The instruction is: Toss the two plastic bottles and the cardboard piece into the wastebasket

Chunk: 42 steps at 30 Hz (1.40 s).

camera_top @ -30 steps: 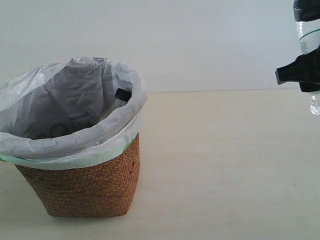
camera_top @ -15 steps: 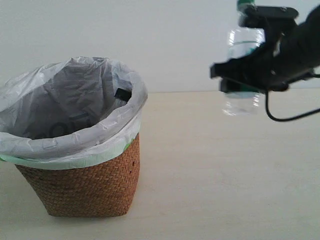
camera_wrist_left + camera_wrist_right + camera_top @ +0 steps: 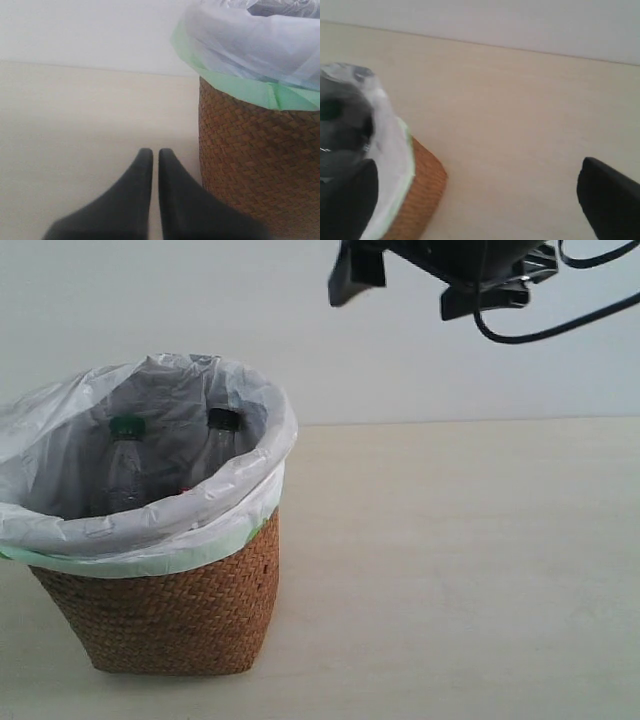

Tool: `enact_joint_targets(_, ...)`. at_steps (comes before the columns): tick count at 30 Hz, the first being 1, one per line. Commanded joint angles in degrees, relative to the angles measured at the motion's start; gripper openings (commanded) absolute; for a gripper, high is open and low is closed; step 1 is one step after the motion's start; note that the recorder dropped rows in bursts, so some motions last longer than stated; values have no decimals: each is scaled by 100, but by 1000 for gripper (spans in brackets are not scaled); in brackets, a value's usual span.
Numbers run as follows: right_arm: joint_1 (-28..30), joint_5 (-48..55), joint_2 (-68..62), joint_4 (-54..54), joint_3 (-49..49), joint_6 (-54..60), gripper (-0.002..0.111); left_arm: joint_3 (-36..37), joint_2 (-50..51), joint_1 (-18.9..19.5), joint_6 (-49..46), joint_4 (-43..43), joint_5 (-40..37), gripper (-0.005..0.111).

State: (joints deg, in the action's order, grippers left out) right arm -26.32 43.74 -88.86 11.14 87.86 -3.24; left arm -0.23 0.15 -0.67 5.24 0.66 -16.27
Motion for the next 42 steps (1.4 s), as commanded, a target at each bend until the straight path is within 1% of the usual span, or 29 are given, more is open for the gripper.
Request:
enact_joint_targets(1,9,483,34,-535,17,-31,98,23,-15,12,31,28,38,4)
enact_joint_targets(6,-26,763,34,-525,17,51,98,23,-15,12,31,28,38,4)
enact_joint_targets(7,-34,808,34,-525,17,51,97,23,-15,12,31,28,38,4)
enact_joint_targets(8,-64,847,34,-525,17,51,92,23,-15,12,31,28,38,4)
enact_joint_targets(10,-133,861,34,-525,17,38,76,23,-15,12,31,28,38,4)
enact_joint_targets(13,-238,849,34,-537,17,39,32,23,-15,12,31,28,38,4)
enact_joint_targets(15,-297,917,34,-537,17,55,-1,23,-15,12,31,28,38,4)
enact_joint_targets(17,-297,946,34,-524,17,42,1,23,-15,12,31,28,38,4)
enact_joint_targets(21,-297,1177,34,-558,-10,13,1,23,-15,12,31,28,38,4)
enact_joint_targets(23,-297,1034,110,-558,-190,13,1,23,-15,12,31,28,38,4)
enact_joint_targets(29,-297,-632,1030,-558,-1642,-72,1,23,-15,12,31,28,38,4)
enact_joint_targets(34,-297,-2492,2274,-530,-3364,-271,1,23,-15,12,31,28,38,4)
enact_joint_targets(37,-297,-3347,2958,-421,-4195,-276,1,23,-15,12,31,28,38,4)
enact_joint_targets(39,-297,-3640,3367,-421,-4641,-276,1,23,-15,12,31,28,38,4)
enact_joint_targets(42,-285,-3715,3925,-421,-5075,-286,1,23,-15,12,31,28,38,4)
